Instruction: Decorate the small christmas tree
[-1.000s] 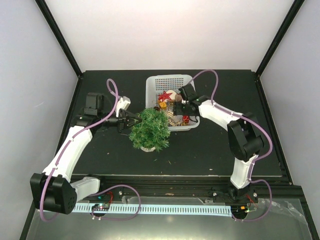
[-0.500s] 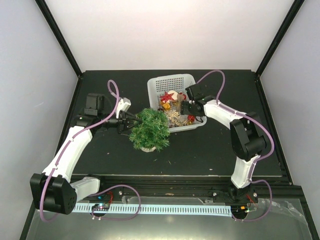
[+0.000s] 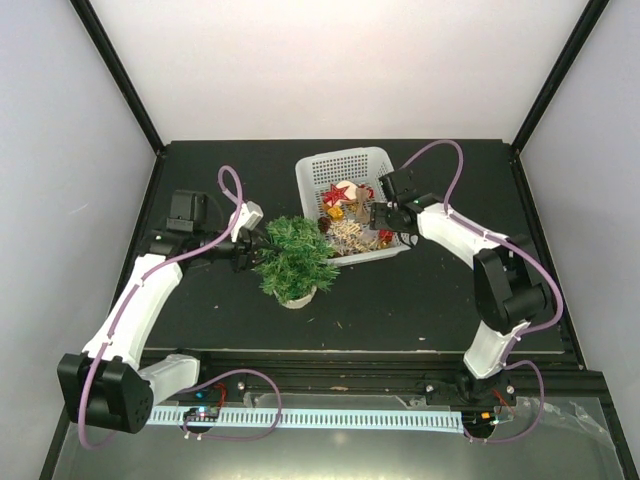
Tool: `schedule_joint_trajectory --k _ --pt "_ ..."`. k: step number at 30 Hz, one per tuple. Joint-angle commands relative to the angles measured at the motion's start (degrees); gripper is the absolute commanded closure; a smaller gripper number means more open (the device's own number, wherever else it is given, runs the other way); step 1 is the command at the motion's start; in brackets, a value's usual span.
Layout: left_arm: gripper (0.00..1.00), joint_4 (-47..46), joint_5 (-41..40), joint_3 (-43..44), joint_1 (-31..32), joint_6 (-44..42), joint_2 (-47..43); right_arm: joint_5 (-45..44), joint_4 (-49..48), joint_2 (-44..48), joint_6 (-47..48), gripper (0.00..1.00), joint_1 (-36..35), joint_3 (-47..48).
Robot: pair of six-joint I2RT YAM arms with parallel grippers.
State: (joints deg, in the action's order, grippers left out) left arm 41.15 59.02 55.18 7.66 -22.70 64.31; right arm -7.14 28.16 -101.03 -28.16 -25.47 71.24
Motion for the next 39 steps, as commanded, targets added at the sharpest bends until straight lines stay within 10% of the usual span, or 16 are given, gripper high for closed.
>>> schedule_joint_trajectory --k 1,17,31,39 --pt "0.63 2.1 -3.0 1.9 -0.5 -2.3 -2.4 -2.6 0.9 2.0 1.0 0.26 1.2 -1.6" --pt "0.02 7.3 -8.1 0.1 -1.1 -6.8 -9.2 -4.7 1.1 10.1 1.2 0.26 5.3 -11.8" --pt "0.01 7.5 -15.5 -1.1 -4.2 -4.8 -13.2 -1.7 0.5 26.8 -1.6 0.26 5.3 -23.7" --pt "0.01 8.6 -15.3 -2.9 -6.1 -5.9 -14.6 7.6 -2.0 19.4 0.0 0.24 4.1 -11.0"
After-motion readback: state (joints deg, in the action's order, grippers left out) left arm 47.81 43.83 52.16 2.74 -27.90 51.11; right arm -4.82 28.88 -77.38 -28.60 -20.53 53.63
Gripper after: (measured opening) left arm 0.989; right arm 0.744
